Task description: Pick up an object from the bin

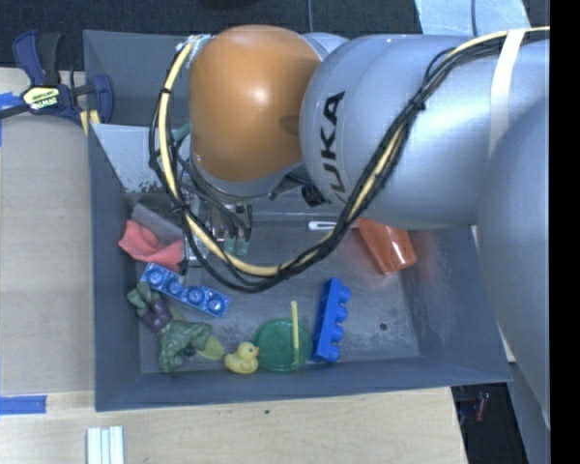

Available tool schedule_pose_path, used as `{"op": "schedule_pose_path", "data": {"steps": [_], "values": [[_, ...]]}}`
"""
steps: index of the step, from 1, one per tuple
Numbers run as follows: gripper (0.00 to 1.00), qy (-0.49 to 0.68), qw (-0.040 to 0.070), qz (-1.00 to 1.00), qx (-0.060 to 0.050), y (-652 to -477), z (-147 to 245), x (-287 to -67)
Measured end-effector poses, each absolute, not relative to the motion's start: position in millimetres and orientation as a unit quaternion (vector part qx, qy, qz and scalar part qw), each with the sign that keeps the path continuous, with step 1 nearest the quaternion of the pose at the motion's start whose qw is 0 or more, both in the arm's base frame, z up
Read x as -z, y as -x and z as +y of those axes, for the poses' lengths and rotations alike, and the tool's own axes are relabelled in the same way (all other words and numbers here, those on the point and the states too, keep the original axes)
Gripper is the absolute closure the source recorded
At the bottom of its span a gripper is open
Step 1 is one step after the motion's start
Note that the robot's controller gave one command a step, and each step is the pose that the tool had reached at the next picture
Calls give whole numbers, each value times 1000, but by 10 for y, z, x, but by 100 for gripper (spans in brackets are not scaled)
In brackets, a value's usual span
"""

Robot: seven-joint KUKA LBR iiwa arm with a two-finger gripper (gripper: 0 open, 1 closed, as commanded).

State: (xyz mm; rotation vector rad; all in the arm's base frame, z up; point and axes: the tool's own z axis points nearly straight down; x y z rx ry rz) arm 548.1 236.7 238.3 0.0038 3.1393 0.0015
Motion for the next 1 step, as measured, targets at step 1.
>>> {"op": "schedule_pose_path", "data": {"steps": [1], "values": [[0, -1, 1, 1000, 0, -5480, 2366, -2382]]}}
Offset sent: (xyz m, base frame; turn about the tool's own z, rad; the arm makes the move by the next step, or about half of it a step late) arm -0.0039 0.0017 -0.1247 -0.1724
